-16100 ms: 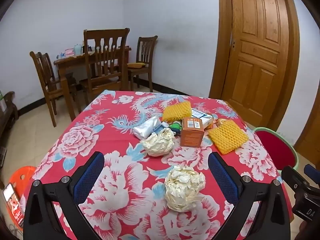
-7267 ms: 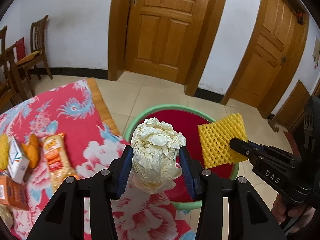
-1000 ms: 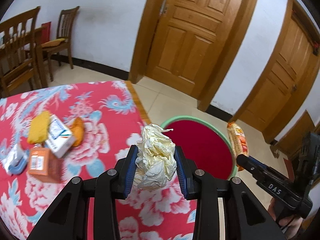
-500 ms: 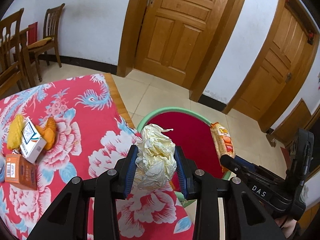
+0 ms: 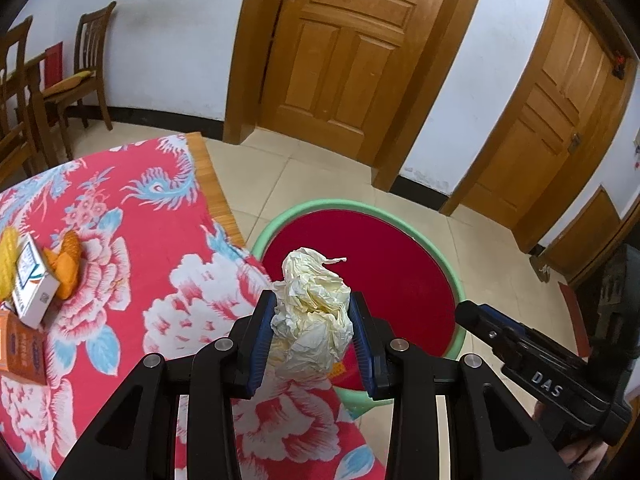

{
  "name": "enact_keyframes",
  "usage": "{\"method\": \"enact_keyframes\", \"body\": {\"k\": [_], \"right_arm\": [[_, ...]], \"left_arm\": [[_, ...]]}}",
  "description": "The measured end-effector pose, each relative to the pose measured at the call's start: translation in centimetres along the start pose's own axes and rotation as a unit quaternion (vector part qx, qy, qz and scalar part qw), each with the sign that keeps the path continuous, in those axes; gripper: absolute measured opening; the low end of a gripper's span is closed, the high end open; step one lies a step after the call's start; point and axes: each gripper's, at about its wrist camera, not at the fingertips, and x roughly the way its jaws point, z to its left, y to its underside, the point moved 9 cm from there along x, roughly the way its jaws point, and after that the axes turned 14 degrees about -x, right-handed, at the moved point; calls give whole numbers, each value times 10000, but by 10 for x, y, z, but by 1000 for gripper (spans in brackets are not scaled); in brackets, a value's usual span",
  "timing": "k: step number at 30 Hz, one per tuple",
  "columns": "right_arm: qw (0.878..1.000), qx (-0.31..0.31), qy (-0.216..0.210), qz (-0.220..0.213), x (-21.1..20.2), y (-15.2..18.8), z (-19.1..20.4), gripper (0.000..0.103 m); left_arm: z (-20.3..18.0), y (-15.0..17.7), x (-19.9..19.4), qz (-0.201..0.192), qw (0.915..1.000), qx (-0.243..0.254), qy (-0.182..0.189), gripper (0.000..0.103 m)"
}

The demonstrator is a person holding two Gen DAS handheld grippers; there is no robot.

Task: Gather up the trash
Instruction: 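Carry the snack bag over the bucket and release it while the left carries the paper, then open the left gripper to drop the paper ball into the bucket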

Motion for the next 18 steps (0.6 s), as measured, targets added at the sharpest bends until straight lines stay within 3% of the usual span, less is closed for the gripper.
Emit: {"method": "enact_keyframes", "body": {"k": [6,11,18], "right_arm": [[10000,63,9,-51,-6,-1,-4,46],[9999,104,6,-83,-10,-1,-5,46],[9999,107,-2,-92,-9,-2,-4,46]], "left_arm": [[-14,3,12,42,9997,257,15,40],[-26,7,16,68,9985,538,25,57],[-28,8,12,50,9984,569,23,61]]}}
